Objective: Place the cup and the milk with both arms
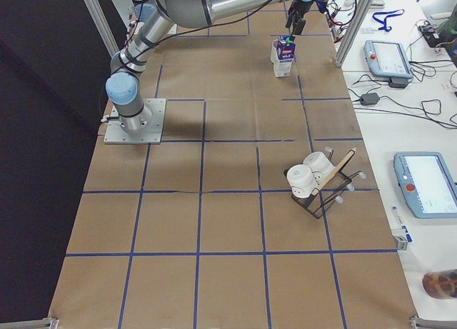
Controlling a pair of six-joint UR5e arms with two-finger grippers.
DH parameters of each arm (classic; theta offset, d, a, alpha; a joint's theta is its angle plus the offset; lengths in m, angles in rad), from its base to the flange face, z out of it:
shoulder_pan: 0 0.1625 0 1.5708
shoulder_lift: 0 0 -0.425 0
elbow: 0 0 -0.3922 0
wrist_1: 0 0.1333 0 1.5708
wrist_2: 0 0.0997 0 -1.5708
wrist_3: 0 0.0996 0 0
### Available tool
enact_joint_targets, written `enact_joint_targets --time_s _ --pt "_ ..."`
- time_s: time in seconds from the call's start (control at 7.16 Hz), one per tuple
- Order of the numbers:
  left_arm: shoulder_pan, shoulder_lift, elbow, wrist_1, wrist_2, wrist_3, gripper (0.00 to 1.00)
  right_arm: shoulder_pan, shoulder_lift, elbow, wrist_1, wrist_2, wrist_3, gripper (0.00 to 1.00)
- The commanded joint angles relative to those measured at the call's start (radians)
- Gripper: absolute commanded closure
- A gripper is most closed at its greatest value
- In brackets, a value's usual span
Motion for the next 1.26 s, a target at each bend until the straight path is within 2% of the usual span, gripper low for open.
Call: enact_joint_targets --time_s 0.0,0.28,0.42,0.56,0.84,0.98,1.12 --pt "0.003 0.007 0.004 -0.044 0.000 0.000 0.00 -0.056 -0.094 0.003 0.141 0.003 -0.058 0.08" --pt "0.004 0.006 0.009 -0.046 -0.004 -0.004 0.00 -0.090 -0.143 0.016 0.216 0.000 -0.074 0.10" --pt "0.006 0.006 0.004 -0.045 -0.009 -0.001 0.00 -0.108 -0.192 0.085 0.230 0.001 -0.100 0.11" --pt "0.004 0.000 0.006 -0.045 -0.016 -0.003 0.00 -0.113 -0.267 0.217 0.209 0.004 -0.100 0.12" --pt "0.003 -0.007 -0.016 -0.040 -0.054 -0.006 0.00 -0.142 -0.487 0.581 -0.054 0.003 -0.100 0.07" --pt "0.000 0.001 -0.019 -0.040 -0.093 -0.006 0.00 -0.173 -0.584 0.736 -0.178 0.009 -0.095 0.02" --pt "0.000 0.000 -0.020 -0.041 -0.093 -0.006 0.00 -0.174 -0.676 0.866 -0.324 0.006 -0.073 0.00"
